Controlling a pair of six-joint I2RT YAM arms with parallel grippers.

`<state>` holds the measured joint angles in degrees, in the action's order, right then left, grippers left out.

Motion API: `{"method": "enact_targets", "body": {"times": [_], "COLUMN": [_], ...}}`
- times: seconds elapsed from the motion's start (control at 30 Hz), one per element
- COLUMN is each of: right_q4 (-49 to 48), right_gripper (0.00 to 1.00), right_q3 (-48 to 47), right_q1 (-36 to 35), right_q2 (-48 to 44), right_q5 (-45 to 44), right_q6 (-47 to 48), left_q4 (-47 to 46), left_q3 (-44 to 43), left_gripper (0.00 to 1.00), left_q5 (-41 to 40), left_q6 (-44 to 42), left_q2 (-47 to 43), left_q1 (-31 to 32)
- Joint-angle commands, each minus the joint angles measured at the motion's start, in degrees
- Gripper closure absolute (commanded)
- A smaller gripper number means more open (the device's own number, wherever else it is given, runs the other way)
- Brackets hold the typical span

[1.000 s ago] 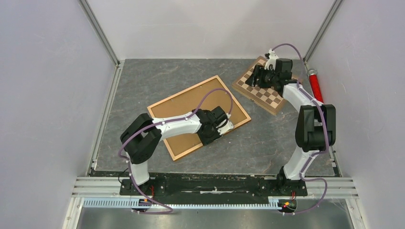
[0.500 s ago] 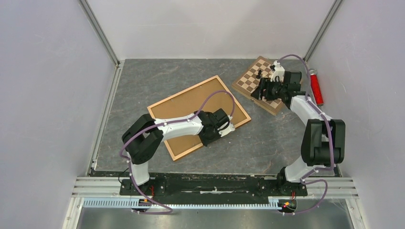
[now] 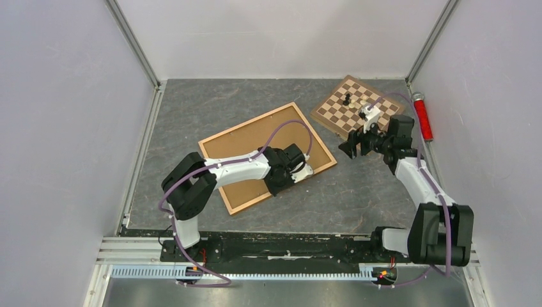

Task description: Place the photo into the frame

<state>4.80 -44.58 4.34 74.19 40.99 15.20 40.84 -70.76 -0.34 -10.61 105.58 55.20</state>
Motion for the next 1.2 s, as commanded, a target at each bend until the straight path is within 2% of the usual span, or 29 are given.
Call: {"method": "enact_targets", "body": {"times": [0.0, 0.2, 0.3, 0.5, 0.93, 1.17], "right_q4": [4.34, 10.90, 10.80, 12.78, 3.57, -7.83], "right_gripper": [0.25, 0.24, 0.23, 0.23, 0.26, 0.29], "right_q3": [3.74, 8.94, 11.84, 12.72, 15.96, 21.92], "right_q1": [-0.17, -3.00, -6.30, -11.31, -29.31, -33.53], "right_q2": [-7.16, -17.01, -21.99, -25.16, -20.62, -20.15], "right_q5": [4.92, 2.03, 0.22, -2.96, -21.33, -30.24], "right_q6": [18.72, 33.64, 37.20, 43.14, 47.16, 49.65], "left_q4": [5.59, 15.26, 19.53, 23.67, 26.02, 29.21], "left_q3": [-5.26, -14.20, -18.24, -22.30, -21.09, -21.26], "left_gripper": [0.98, 0.98, 0.98, 0.98, 0.98, 0.98], "left_q5": [6.69, 10.07, 11.77, 12.44, 15.52, 19.98], "left_q6": [-6.37, -9.22, -10.50, -12.58, -13.62, -14.98], "left_q2": [-4.42, -3.77, -3.47, -2.82, -4.84, -5.88], "left_q1": [-0.23, -0.79, -0.93, -1.76, -2.66, -3.51]}}
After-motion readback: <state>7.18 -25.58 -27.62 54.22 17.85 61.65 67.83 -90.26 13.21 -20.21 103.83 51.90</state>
